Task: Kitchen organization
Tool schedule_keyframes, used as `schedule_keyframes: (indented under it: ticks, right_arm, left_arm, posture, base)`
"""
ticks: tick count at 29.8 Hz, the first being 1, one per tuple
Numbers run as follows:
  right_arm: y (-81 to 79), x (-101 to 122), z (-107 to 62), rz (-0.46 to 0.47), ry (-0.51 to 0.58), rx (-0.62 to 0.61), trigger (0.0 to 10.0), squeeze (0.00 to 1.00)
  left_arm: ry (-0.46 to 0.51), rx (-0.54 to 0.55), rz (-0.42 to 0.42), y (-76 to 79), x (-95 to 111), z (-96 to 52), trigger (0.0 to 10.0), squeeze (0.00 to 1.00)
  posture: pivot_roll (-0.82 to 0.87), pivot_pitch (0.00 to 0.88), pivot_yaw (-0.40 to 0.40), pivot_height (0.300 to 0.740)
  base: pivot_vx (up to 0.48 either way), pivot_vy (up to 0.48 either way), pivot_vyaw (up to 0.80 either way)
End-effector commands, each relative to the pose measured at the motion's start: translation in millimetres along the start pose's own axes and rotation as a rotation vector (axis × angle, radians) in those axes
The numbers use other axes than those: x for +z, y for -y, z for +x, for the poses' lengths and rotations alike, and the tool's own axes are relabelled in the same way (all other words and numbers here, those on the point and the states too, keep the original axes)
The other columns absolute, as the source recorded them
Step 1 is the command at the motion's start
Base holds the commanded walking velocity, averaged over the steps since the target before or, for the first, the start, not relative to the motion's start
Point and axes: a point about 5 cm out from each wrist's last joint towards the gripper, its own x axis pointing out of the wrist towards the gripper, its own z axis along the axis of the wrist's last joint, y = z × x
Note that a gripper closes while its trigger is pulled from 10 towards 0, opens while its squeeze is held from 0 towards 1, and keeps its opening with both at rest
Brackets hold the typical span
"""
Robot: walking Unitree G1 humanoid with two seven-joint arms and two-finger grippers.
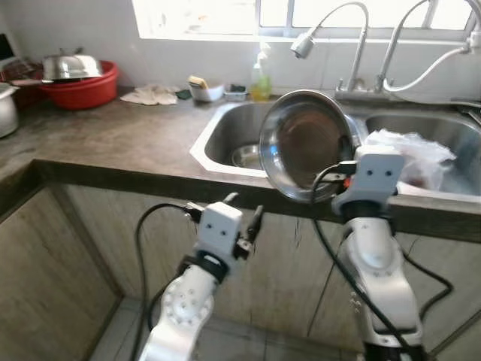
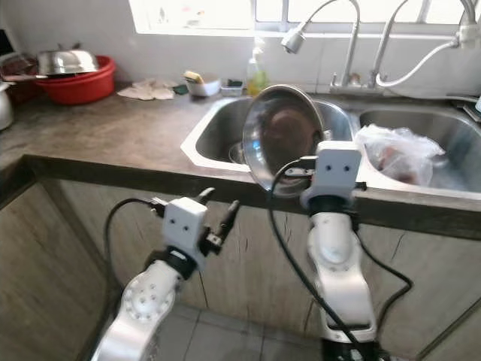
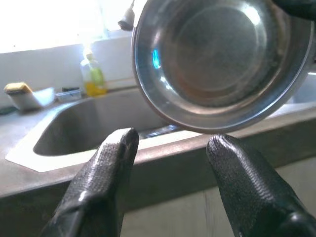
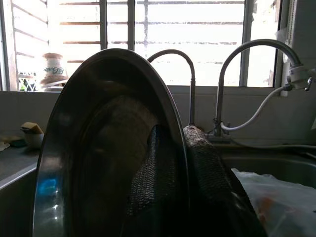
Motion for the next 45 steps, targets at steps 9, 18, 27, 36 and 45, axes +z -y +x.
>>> schedule_keyframes:
  ticks: [9, 18, 27, 36, 45]
  right_arm:
    - [-12.9, 10, 3.4, 0.036, 0.047, 0.051, 10.0, 0.0]
    - [-14.4, 9, 3.5, 0.035, 0.043, 0.07, 10.0, 0.0]
    - [-16.9, 7, 4.8, 0.017, 0.037, 0.108, 10.0, 0.0]
    - [-15.6, -6, 8.1, 0.009, -0.055, 0.111, 10.0, 0.0]
    - [-1.4, -21, 16.6, -0.068, -0.173, 0.057, 10.0, 0.0]
  left_arm:
    - [0.002, 0.028, 0.015, -7.3, 0, -1.0, 10.0, 0.0]
    - [0.001, 0.033, 0.014, -7.1, 0, -1.4, 10.0, 0.0]
    - [0.0, 0.036, 0.011, -6.9, 0, -0.8, 10.0, 0.0]
    - [-0.004, 0.037, 0.011, -6.8, 0, -1.2, 10.0, 0.0]
    - [-0.013, 0.055, 0.012, -8.6, -1, -2.1, 10.0, 0.0]
  posture:
    - [0.0, 0.0, -0.014, 0.74]
    - [0.0, 0.0, -0.013, 0.74]
    - [0.0, 0.0, -0.017, 0.74]
    - [0.0, 0.0, -0.018, 0.74]
    - [0.01, 0.0, -0.018, 0.74]
  base:
    - [0.344, 0.0, 0.0]
    - [0.343, 0.0, 0.0]
    - [0.345, 0.0, 0.36]
    - [0.343, 0.0, 0.09]
    - [0.239, 0.0, 0.0]
